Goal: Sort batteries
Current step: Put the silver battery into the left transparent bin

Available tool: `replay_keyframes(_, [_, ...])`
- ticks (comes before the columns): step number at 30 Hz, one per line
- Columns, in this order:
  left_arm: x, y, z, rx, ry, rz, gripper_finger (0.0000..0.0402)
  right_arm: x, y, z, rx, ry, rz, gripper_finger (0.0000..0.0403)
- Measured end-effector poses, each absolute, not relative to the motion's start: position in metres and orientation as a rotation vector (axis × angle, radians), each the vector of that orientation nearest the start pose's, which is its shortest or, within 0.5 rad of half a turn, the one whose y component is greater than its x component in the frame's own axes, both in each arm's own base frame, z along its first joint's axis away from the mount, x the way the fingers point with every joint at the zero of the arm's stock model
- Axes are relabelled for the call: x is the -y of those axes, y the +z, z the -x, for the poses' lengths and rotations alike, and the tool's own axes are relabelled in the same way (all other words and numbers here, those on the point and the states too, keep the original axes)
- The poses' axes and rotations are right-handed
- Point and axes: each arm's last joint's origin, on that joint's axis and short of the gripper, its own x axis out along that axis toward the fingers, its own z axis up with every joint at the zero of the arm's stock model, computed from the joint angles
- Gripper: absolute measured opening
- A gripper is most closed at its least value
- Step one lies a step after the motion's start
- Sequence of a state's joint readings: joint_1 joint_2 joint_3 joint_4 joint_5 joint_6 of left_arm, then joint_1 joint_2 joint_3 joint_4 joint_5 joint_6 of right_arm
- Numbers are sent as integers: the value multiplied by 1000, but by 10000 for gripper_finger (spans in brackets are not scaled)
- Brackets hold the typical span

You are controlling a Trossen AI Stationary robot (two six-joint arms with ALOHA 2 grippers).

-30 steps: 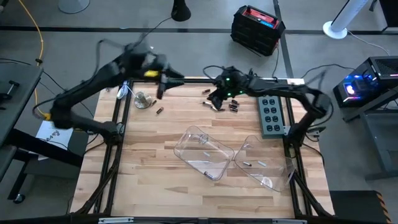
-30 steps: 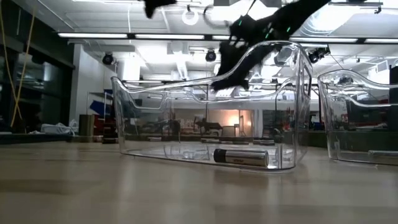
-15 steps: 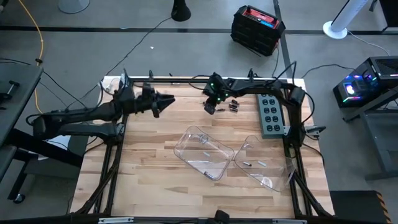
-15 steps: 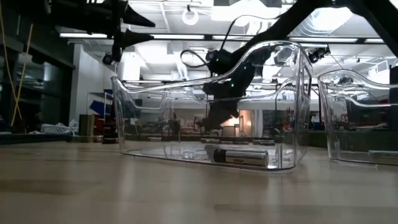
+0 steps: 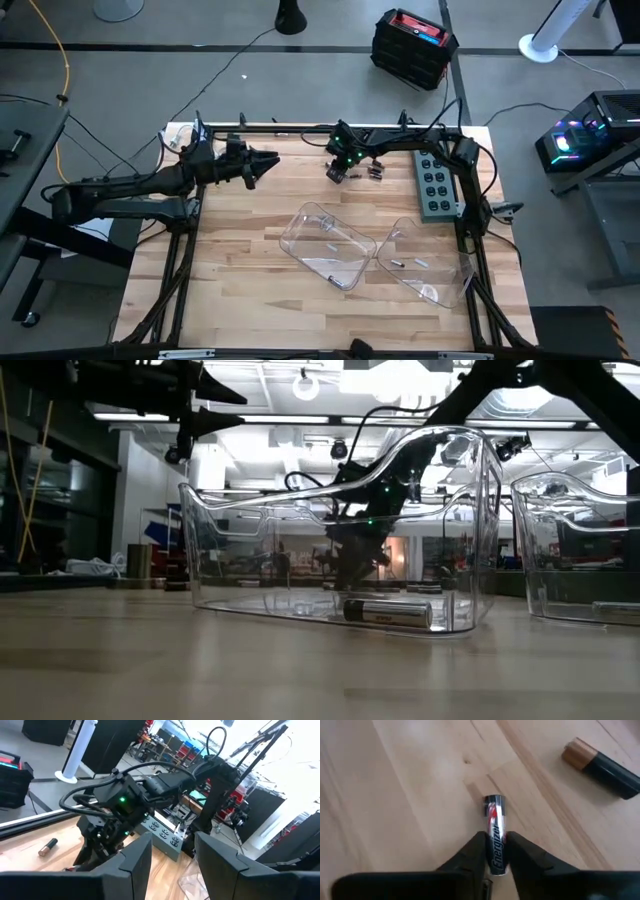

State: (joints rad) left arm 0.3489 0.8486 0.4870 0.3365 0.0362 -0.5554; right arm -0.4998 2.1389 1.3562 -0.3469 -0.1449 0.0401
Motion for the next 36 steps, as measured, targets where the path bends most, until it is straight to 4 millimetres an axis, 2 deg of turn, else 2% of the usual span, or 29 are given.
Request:
replay_keyframes(3, [-65,271,-180,78,310,536,142,196,116,-367,-1073,-304,-422,26])
replay_keyframes(7, [-68,279,-174,140,316,494,142,186,143,-358,-1083,-272,-410,24])
replay_keyframes(8, [-69,281,-172,158,322,479,142,184,155,-355,-1070,-272,-402,24])
replay_keyframes(12, [-74,285,-166,187,369,441,142,175,225,-341,-912,-244,-333,24])
replay_keyframes(15, [-79,284,-165,185,405,432,142,156,251,-333,-872,-137,-357,24])
replay_keyframes(18, [-84,281,-165,175,430,436,142,121,271,-334,-838,39,-355,24])
replay_keyframes(20, [-86,280,-166,170,440,444,142,96,275,-338,-837,176,-362,24])
replay_keyframes(23, [-88,277,-168,157,448,462,142,55,262,-351,-887,361,-344,24])
replay_keyframes(26, [-89,275,-170,146,450,477,142,21,252,-360,-927,464,-298,25])
replay_keyframes(27, [-89,274,-171,142,451,481,142,15,248,-362,-936,481,-299,31])
replay_keyframes(30, [-90,272,-172,136,450,498,142,16,240,-368,-953,443,-357,77])
replay_keyframes(36, [-89,272,-173,129,421,510,142,17,246,-364,-967,425,-407,192])
